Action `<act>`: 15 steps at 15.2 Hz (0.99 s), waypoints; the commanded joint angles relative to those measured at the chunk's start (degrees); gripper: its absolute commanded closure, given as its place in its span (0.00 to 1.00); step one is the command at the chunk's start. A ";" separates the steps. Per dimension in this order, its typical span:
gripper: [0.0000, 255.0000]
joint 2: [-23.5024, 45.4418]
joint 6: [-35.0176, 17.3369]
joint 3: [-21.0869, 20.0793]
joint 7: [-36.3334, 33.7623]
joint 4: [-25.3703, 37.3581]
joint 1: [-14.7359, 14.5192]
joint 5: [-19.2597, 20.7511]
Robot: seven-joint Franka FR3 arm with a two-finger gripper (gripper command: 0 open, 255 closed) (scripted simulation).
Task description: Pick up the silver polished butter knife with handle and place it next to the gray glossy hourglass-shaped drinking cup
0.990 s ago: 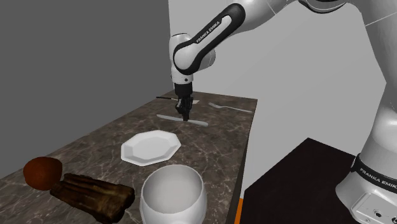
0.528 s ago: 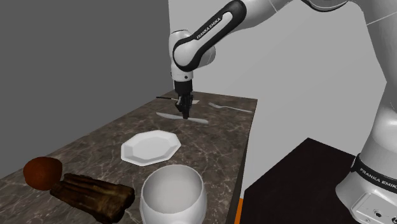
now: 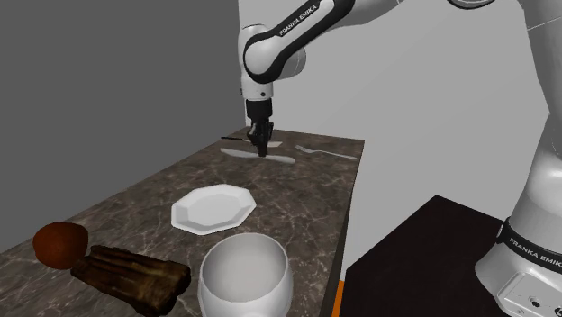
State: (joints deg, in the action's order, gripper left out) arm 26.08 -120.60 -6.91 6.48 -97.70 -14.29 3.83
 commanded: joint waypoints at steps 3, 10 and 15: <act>1.00 -1.47 2.72 -0.12 0.11 1.25 0.03 -0.23; 1.00 -3.46 7.27 -0.27 0.33 3.82 0.08 -0.55; 1.00 -4.56 10.65 -0.35 0.47 6.11 0.10 -0.74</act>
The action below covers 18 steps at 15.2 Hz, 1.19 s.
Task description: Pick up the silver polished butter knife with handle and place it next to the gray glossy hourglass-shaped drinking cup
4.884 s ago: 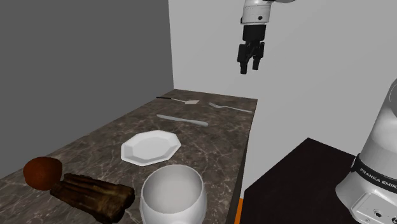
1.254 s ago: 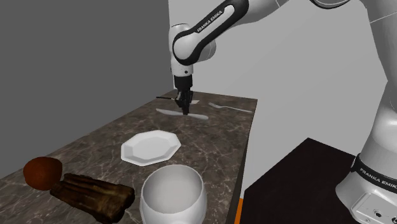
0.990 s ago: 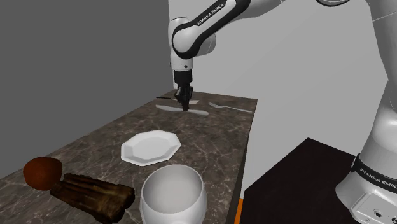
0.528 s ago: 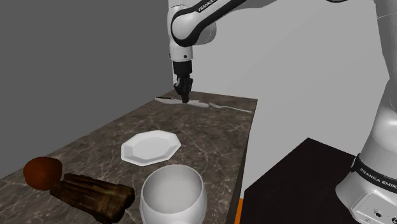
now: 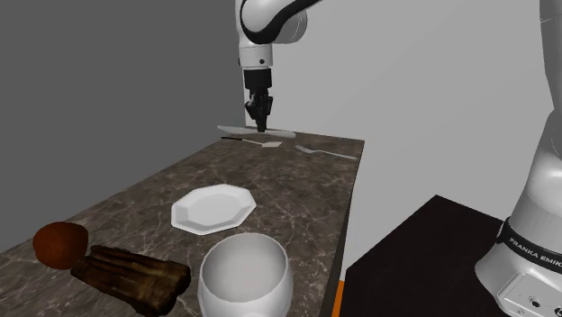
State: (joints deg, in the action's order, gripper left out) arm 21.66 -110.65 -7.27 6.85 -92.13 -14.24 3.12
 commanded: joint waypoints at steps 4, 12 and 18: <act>1.00 -0.83 3.49 -0.04 0.19 2.65 0.04 -0.15; 1.00 -1.60 9.31 -0.12 0.33 7.71 -0.03 -0.31; 1.00 -1.61 13.61 -0.16 0.40 12.00 -0.14 -0.33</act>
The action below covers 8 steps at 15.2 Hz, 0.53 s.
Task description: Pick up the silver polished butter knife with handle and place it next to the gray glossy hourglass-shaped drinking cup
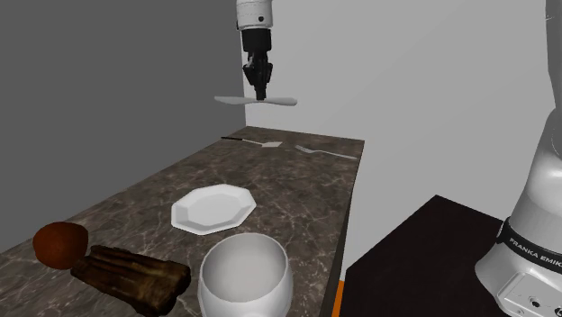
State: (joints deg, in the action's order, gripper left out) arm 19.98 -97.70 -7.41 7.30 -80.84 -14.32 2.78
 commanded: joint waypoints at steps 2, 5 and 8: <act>1.00 -2.99 -0.73 -0.74 -1.94 -3.76 -1.12 -0.25; 1.00 -7.05 -2.40 -1.92 -4.86 -9.49 -2.76 -0.70; 1.00 -10.58 -3.68 -3.26 -7.89 -14.29 -4.45 -1.21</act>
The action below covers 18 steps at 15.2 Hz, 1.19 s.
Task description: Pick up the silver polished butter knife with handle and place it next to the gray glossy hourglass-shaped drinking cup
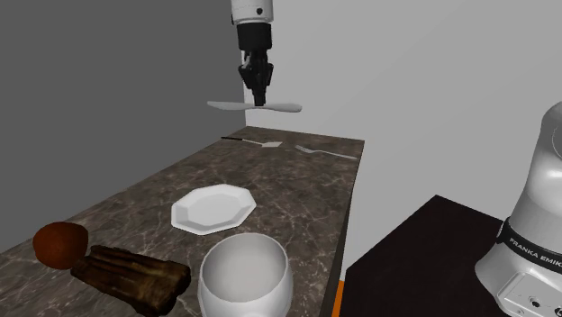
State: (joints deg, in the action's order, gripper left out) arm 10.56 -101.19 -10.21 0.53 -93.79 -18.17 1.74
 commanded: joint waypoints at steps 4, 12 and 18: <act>1.00 -5.11 -1.45 -2.43 -5.34 -6.50 -2.93 -0.95; 1.00 -10.59 -2.92 -7.04 -14.45 -13.20 -7.85 -2.68; 1.00 -12.11 -4.10 -10.01 -20.04 -15.71 -10.75 -3.53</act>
State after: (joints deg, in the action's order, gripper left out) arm -1.48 -104.89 -19.95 -18.94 -109.02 -28.65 -1.74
